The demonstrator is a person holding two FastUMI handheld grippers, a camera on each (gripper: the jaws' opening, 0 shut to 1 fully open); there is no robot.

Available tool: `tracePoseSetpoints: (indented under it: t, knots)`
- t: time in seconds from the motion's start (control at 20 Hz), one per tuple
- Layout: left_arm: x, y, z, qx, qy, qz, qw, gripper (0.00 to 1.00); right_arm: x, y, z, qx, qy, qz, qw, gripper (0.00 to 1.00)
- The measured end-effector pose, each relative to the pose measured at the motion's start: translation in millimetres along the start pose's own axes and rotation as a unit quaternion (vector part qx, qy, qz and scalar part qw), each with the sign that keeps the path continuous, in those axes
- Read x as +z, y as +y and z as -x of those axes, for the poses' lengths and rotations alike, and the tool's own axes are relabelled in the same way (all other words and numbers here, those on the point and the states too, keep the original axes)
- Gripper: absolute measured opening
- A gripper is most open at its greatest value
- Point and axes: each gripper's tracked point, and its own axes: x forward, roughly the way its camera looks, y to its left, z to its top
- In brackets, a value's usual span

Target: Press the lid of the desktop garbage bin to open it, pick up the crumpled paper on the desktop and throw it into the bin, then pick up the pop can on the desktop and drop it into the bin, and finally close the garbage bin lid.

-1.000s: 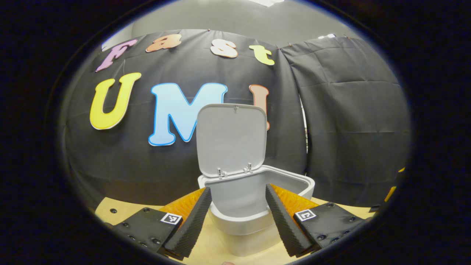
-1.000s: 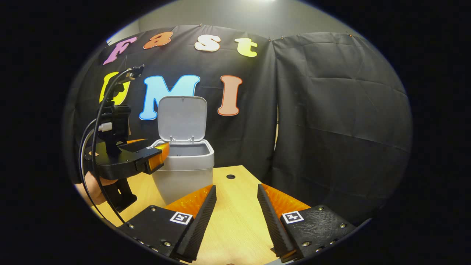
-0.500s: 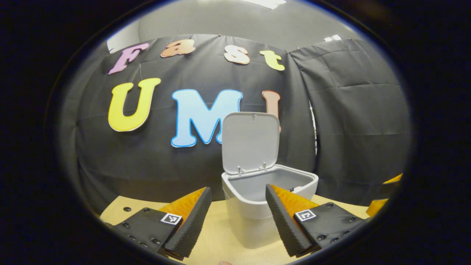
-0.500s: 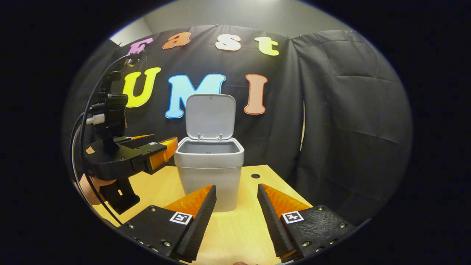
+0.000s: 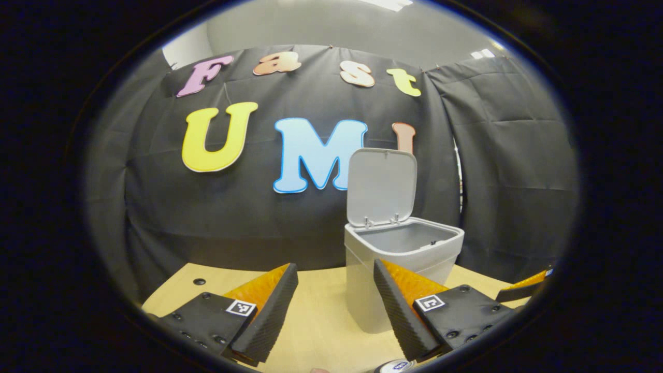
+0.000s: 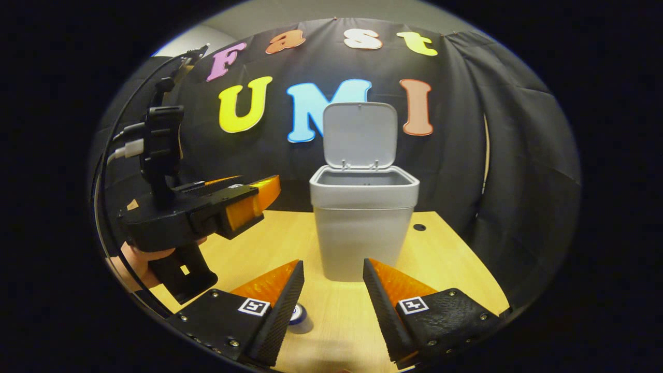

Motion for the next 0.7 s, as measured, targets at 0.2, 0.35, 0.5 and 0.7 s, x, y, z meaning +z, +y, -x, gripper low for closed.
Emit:
tracePoseSetpoints:
  t: [0.2,0.35,0.5,0.7]
  knots:
    - [-2,23,16,0.022,0.000,0.002,1.000,0.96,-22,33,-13,0.054,0.043,0.019,0.997,0.75]
    - [-14,32,19,0.037,0.003,0.001,0.999,1.00,-38,46,-22,0.082,0.078,0.032,0.993,0.76]
    - [-18,45,29,0.050,0.008,0.009,0.999,1.00,-48,56,-28,0.094,0.103,0.041,0.989,0.76]
    - [-21,57,41,0.062,0.012,0.008,0.998,1.00,-63,56,-37,0.091,0.133,0.040,0.986,0.76]
